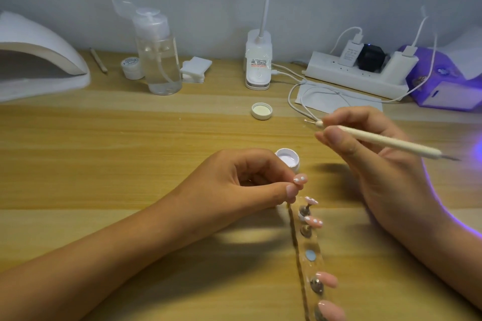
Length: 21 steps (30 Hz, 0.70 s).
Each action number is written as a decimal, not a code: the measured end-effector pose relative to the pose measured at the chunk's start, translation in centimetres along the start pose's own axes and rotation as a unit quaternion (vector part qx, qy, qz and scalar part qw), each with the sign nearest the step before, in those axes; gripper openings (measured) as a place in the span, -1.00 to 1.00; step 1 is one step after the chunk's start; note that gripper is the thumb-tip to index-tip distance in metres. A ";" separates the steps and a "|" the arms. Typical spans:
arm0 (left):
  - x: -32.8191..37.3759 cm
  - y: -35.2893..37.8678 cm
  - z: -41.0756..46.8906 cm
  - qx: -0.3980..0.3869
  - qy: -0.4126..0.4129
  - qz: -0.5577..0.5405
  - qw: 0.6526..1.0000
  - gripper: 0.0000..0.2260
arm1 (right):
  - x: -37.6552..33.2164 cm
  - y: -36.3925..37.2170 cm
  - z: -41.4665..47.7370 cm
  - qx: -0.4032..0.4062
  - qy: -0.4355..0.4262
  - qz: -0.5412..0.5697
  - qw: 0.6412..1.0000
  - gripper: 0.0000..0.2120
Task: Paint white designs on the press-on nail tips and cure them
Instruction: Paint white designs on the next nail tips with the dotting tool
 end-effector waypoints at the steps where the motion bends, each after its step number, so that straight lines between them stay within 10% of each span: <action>1: 0.0 0.0 0.0 0.000 -0.001 -0.001 1.000 -0.93 | 0.0 0.0 0.1 -0.004 -0.002 -0.021 1.000 -0.86; 10: 0.0 0.0 0.0 0.003 0.003 0.013 1.000 -0.98 | -0.2 1.4 -0.4 -0.105 -0.127 -0.270 0.949 -0.87; 21: 0.0 0.0 -0.1 0.004 0.007 0.022 1.000 -0.98 | 0.1 1.6 0.0 -0.147 -0.115 -0.311 0.932 -0.92</action>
Point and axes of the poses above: each hand's wrist, its own z-axis towards the middle knuckle, its own y-axis out of the palm, x = y × z, the point moved 1 cm from there along z, towards the middle knuckle, and after that the axes turned 11 degrees about -y, right-handed, at the moved point
